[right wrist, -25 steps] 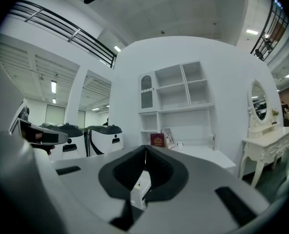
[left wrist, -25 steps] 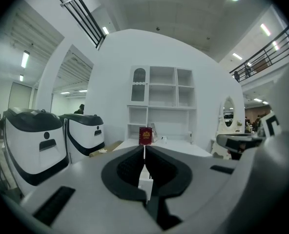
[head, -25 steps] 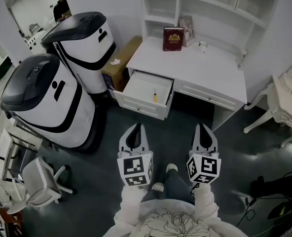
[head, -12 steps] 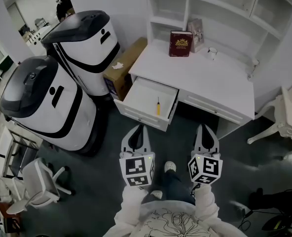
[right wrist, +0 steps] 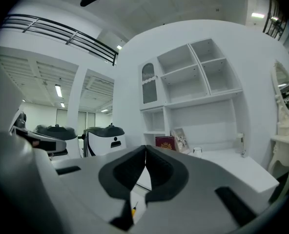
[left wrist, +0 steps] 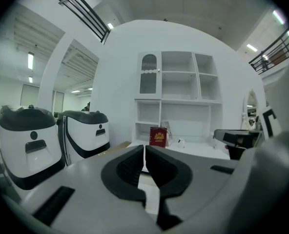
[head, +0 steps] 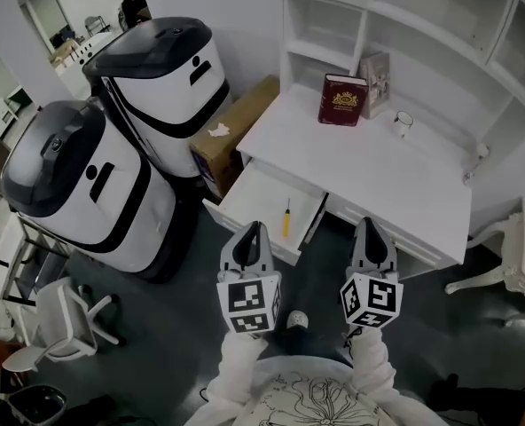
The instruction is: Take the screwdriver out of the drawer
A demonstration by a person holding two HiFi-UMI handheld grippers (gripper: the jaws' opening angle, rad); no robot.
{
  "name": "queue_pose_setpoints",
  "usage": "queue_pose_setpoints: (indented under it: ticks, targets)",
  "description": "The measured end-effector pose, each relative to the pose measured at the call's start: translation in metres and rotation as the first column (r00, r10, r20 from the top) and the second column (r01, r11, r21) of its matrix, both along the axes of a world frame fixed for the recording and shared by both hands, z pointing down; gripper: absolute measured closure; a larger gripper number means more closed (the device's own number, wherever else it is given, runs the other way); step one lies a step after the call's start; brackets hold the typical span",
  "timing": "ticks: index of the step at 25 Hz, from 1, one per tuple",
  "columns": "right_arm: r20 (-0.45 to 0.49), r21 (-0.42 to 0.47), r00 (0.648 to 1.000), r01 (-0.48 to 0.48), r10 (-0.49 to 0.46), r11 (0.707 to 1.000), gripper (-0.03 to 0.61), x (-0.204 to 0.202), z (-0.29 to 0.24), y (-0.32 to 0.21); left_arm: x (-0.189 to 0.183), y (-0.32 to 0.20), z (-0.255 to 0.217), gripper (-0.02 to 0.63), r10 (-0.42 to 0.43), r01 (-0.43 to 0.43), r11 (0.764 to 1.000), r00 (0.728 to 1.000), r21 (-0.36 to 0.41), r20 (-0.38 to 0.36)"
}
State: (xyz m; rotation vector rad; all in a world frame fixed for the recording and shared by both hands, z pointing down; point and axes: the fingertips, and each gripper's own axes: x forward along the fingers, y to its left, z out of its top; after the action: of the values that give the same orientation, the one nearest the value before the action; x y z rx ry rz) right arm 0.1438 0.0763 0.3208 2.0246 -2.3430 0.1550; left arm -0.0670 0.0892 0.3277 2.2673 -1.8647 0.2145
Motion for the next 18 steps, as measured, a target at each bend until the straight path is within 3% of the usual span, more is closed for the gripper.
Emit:
queue_pose_setpoints:
  ticks: [18]
  targets:
    - [0.03, -0.067, 0.998, 0.054, -0.052, 0.996, 0.575, -0.006, 0.039, -0.098, -0.003, -0.087, 0.047, 0.6, -0.068, 0.065, 0.991, 0.997, -0.12, -0.019]
